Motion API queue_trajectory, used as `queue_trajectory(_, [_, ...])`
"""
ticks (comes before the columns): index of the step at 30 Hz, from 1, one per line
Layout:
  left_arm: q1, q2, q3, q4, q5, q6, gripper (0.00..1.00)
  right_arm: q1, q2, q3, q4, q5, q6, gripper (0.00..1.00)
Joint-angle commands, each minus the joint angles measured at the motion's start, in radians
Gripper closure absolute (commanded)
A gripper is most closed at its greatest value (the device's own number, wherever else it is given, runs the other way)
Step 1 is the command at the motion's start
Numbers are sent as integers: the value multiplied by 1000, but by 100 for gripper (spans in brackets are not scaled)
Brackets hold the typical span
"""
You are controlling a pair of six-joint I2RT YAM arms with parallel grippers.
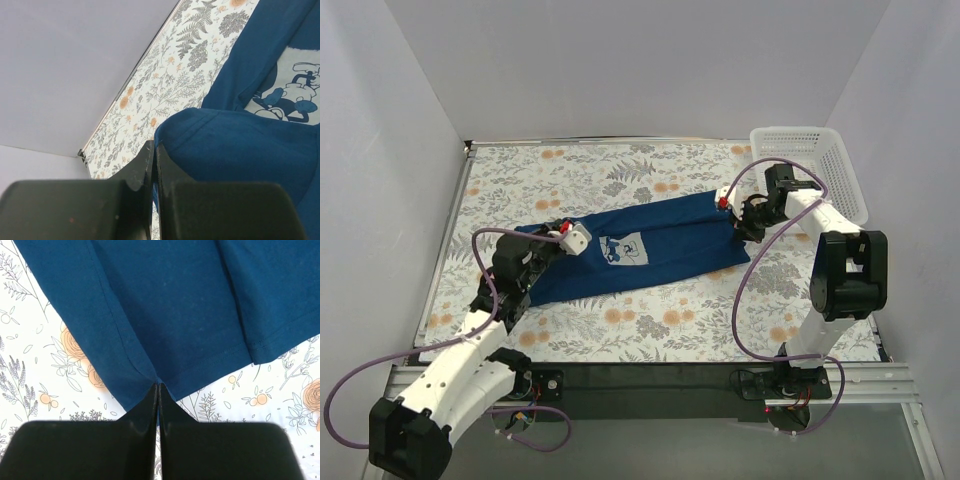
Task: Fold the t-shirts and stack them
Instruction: Fold the tshirt
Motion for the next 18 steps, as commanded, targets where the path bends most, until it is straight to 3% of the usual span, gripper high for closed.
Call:
queue_trajectory(1, [27, 31, 26, 84, 14, 17, 100, -5, 8, 35, 26, -5, 28, 99])
queue_trajectory(18, [107, 235, 37, 269, 65, -2, 100, -5, 13, 45, 64, 27, 71, 99])
